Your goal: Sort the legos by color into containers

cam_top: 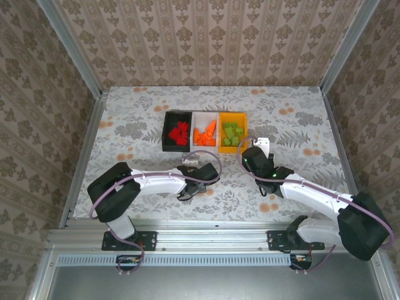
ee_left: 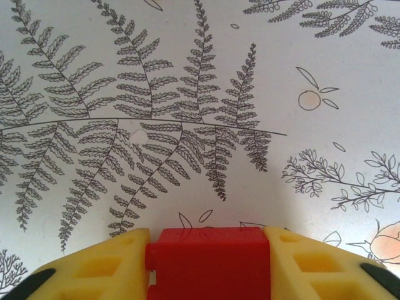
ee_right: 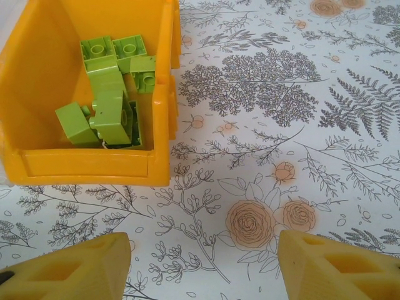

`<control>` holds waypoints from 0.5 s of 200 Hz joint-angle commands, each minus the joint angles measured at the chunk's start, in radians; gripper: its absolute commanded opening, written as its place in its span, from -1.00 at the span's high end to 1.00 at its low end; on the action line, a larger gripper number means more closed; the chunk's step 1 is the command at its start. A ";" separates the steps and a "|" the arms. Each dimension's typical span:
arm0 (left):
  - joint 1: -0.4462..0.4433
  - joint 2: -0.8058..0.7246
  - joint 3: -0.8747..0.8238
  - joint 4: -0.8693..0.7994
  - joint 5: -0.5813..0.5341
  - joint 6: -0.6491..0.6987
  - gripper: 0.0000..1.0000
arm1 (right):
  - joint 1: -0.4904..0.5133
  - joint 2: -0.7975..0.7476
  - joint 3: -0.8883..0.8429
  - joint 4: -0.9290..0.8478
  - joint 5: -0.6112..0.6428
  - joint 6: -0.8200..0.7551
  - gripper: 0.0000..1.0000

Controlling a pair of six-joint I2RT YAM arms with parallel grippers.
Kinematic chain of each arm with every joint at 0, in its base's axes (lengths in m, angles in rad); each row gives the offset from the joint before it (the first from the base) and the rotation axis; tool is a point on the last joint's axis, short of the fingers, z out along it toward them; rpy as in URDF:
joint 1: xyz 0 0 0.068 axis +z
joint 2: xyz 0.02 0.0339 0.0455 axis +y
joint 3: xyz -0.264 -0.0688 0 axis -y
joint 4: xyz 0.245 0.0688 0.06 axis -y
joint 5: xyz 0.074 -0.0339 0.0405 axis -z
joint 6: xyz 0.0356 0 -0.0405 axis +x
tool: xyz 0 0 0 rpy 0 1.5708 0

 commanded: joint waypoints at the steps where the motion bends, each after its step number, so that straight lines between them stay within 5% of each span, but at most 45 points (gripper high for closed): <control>1: 0.003 0.017 0.012 0.009 -0.017 0.022 0.29 | -0.006 -0.015 -0.009 -0.009 0.023 0.010 -0.29; 100: 0.068 -0.167 0.063 -0.088 -0.119 0.198 0.30 | -0.006 -0.006 -0.012 0.005 0.014 0.013 -0.30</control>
